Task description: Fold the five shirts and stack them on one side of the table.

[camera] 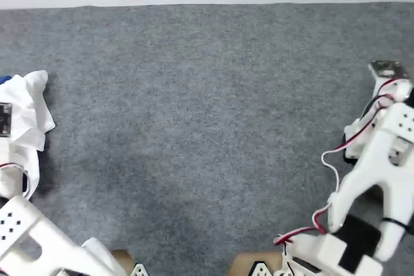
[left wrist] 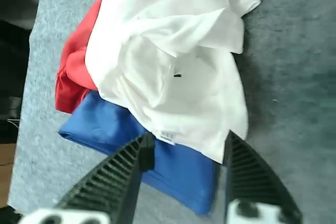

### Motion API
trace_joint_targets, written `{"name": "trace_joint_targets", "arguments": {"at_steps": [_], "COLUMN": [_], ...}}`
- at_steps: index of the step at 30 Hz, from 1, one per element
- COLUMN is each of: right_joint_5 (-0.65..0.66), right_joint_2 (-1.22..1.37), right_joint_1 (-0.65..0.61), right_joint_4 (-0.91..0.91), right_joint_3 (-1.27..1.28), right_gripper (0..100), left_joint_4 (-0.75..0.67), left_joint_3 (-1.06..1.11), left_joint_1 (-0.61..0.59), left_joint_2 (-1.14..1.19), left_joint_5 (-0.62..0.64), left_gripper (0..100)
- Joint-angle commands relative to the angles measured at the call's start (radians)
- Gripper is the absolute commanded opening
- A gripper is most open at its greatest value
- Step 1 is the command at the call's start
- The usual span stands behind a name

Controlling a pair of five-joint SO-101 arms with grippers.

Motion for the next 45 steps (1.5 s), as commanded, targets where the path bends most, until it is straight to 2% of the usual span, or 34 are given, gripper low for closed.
{"name": "trace_joint_targets", "arguments": {"at_steps": [1,6,15,19,28,32,38,41,45], "right_joint_5": [-0.008,-0.008,-0.009,-0.009,-0.031,-0.055,-0.055,-0.055,-0.055], "right_joint_2": [-0.084,-0.117,-0.153,-0.165,-0.166,-0.166,-0.168,-0.168,-0.189], "right_joint_1": [-0.015,-0.015,-0.015,-0.015,-0.015,-0.015,-0.015,-0.015,-0.013], "right_joint_4": [0.041,0.041,0.041,0.041,0.042,0.042,0.042,0.042,0.042], "right_joint_3": [0.034,0.083,0.161,0.175,0.175,0.175,0.17,0.17,0.17], "right_gripper": [1.0,1.0,1.0,1.0,1.0,1.0,1.0,1.0,1.0], "left_joint_4": [-0.183,-0.256,-0.081,-0.049,-0.052,-0.032,0.166,0.216,0.252], "left_joint_3": [0.074,0.048,-0.394,-0.556,-0.651,-0.671,-0.762,-0.812,-0.851], "left_joint_1": [-0.032,-0.037,-0.035,-0.017,0.054,0.098,0.244,0.373,0.615], "left_joint_2": [-0.005,0.091,0.489,0.638,0.904,0.887,0.669,0.529,0.39], "left_joint_5": [-0.061,-0.083,-0.044,-0.044,-0.049,-0.046,-0.026,0.087,0.258], "left_gripper": [23,23,23,23,20,1,0,0,0]}}
